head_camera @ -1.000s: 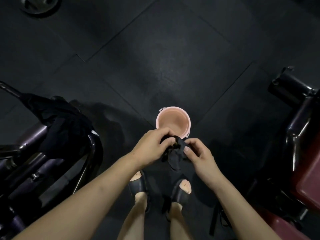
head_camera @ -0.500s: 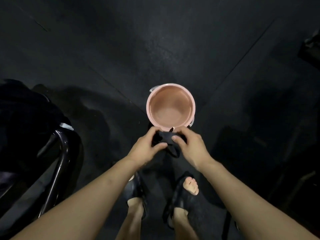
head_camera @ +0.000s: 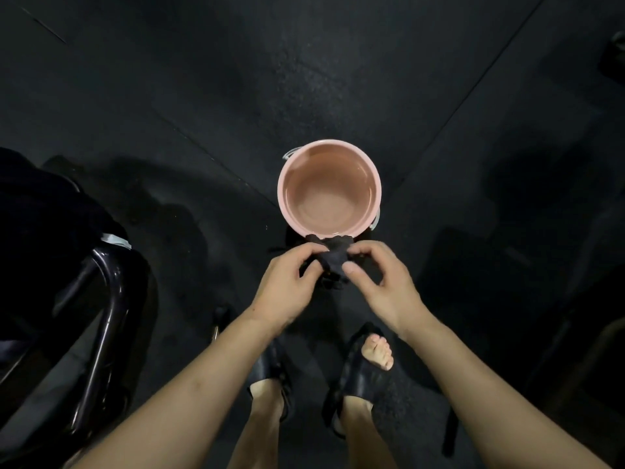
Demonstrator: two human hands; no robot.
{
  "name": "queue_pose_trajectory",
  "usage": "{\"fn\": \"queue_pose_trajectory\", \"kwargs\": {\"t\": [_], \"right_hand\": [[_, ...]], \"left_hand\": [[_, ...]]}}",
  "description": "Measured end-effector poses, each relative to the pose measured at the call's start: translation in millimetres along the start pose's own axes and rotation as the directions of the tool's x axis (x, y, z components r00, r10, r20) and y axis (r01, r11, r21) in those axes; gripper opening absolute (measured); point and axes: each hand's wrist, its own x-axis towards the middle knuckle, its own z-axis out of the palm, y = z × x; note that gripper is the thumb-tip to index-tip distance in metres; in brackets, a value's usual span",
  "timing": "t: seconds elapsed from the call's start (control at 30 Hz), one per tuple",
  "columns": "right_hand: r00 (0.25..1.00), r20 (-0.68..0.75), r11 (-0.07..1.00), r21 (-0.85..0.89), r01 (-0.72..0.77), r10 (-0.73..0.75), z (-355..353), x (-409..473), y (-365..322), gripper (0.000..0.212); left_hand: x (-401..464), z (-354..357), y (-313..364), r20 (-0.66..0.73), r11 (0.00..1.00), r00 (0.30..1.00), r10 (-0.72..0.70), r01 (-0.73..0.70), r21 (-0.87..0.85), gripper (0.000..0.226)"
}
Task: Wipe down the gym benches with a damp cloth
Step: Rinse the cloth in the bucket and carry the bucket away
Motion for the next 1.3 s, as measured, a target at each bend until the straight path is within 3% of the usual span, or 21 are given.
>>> {"fn": "queue_pose_trajectory", "kwargs": {"t": [0.1, 0.17, 0.33, 0.43, 0.53, 0.63, 0.77, 0.9, 0.97, 1.03, 1.1, 1.23, 1.3], "right_hand": [[0.996, 0.084, 0.995, -0.099, 0.027, -0.018, 1, -9, 2, 0.051], [0.998, 0.046, 0.983, -0.176, 0.045, -0.037, 6, -12, 7, 0.061], [0.993, -0.053, 0.985, -0.137, 0.102, -0.11, 12, -11, 17, 0.028], [0.991, -0.067, 0.972, -0.214, 0.096, -0.112, 10, -7, 16, 0.021], [0.993, -0.121, 0.993, -0.114, -0.026, 0.012, 5, -7, 3, 0.009], [0.99, -0.077, 0.992, 0.062, -0.114, 0.119, -5, -7, -8, 0.016], [0.992, -0.027, 0.993, -0.016, -0.12, 0.119, -14, -8, -11, 0.028], [0.993, 0.025, 0.993, 0.03, -0.113, 0.112, -11, -11, -2, 0.049], [0.98, 0.108, 0.947, 0.258, -0.19, 0.167, -14, -11, 1, 0.056], [0.953, 0.23, 0.864, 0.421, -0.278, 0.194, -19, -13, 4, 0.043], [0.94, 0.285, 0.876, 0.385, -0.291, 0.186, -22, -14, 9, 0.022], [0.902, 0.395, 0.912, 0.281, -0.301, 0.176, -22, -15, 8, 0.048], [0.91, 0.374, 0.957, 0.144, -0.25, 0.181, -21, -14, 1, 0.044]], "left_hand": [[-5, 3, 7, -0.06, 0.999, 0.998, -0.03, 0.027, -0.046, 0.023], [-8, 4, 10, -0.052, 0.997, 0.998, -0.038, 0.034, -0.072, 0.022], [-12, 3, 8, -0.094, 0.998, 0.995, -0.017, 0.011, -0.057, 0.021], [-11, 2, 3, -0.152, 1.0, 0.988, -0.016, 0.012, -0.024, 0.018], [-7, 1, -4, -0.121, 0.999, 0.993, 0.004, 0.0, 0.036, 0.012], [-5, 1, -3, 0.029, 0.997, 1.0, 0.001, -0.004, 0.078, 0.013], [-3, 0, 6, 0.089, 0.994, 0.996, 0.013, -0.022, 0.105, 0.015], [-3, -3, 9, 0.136, 0.999, 0.991, 0.004, 0.003, -0.046, 0.021], [-6, -2, 9, 0.152, 0.988, 0.988, 0.04, -0.016, -0.152, 0.025], [-10, -2, 8, 0.15, 0.967, 0.988, 0.04, -0.001, -0.253, 0.026], [-13, -4, 5, 0.128, 0.923, 0.992, 0.013, 0.037, -0.383, 0.025], [-16, -7, -4, 0.109, 0.874, 0.994, -0.025, 0.075, -0.48, 0.022], [-16, -10, -10, 0.097, 0.868, 0.995, -0.033, 0.077, -0.49, 0.02]]}}
